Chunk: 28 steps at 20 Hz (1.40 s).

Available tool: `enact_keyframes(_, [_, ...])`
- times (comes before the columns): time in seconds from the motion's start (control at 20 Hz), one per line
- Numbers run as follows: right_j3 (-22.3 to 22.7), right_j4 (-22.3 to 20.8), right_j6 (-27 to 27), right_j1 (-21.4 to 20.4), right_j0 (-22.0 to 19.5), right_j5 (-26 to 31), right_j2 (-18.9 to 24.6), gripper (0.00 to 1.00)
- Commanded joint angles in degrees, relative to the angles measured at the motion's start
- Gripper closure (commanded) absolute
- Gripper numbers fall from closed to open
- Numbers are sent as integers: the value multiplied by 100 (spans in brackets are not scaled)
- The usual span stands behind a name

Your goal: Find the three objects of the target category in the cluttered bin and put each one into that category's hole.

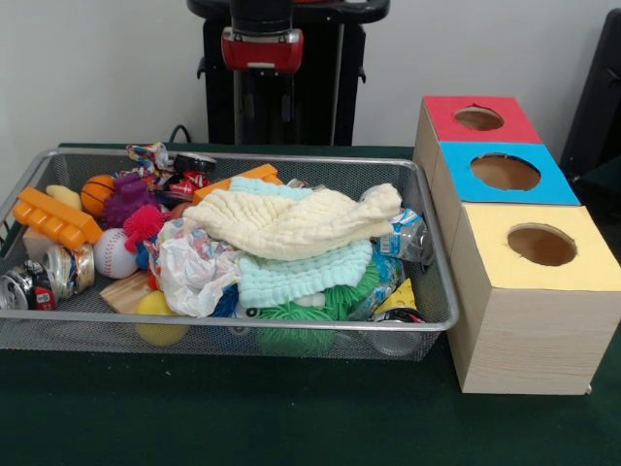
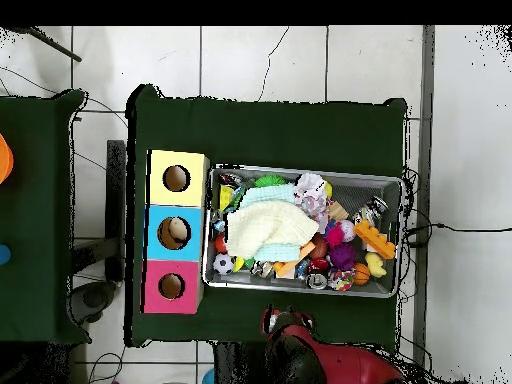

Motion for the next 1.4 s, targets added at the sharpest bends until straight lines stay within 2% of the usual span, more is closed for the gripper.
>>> enact_keyframes(0.05, [-1275,-198,407,866,333,-244,-63,0])
enact_keyframes(0.2, [-1507,-184,524,1333,514,-673,-308,0])
enact_keyframes(0.45, [-1736,-89,630,1776,638,-1103,-504,0])
enact_keyframes(0.9, [-1831,-90,621,2040,546,-1345,-465,0])
enact_keyframes(1.25, [-2038,-90,671,2470,497,-1645,-473,0])
enact_keyframes(1.4, [-2104,-9,692,2626,608,-1832,-606,0])
